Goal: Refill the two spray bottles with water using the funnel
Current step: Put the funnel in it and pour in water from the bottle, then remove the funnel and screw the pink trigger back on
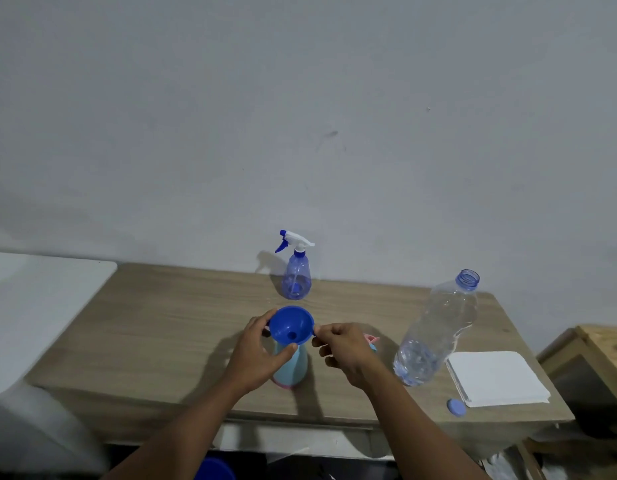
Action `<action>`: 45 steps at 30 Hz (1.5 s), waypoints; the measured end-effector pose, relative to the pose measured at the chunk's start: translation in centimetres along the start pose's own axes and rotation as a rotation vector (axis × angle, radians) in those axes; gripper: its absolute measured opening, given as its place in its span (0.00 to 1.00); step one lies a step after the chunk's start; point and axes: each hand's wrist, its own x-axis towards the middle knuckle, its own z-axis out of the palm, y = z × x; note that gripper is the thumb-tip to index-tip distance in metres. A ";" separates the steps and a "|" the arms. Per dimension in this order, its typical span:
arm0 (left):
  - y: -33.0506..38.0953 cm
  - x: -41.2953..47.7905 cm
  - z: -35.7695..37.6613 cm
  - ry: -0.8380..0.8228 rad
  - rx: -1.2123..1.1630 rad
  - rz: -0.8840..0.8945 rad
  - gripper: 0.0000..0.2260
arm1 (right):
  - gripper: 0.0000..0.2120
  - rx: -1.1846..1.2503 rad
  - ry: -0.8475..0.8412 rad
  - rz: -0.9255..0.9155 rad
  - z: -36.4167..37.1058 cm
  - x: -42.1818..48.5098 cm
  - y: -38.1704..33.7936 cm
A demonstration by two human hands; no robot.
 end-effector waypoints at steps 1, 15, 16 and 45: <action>-0.1 0.0 -0.1 -0.010 0.003 -0.007 0.33 | 0.12 0.034 -0.016 0.014 0.1 0.1 0.1; -4.5 0.1 0.8 -0.102 0.078 -0.155 0.37 | 0.07 0.433 0.050 -0.008 -4.7 0.7 1.9; -4.8 0.1 1.0 -0.114 0.077 -0.153 0.36 | 0.08 0.321 0.105 -0.038 -5.1 0.6 2.8; -5.1 -0.4 1.9 -0.151 -0.013 -0.127 0.28 | 0.09 -0.635 0.413 -0.173 -6.2 6.0 8.1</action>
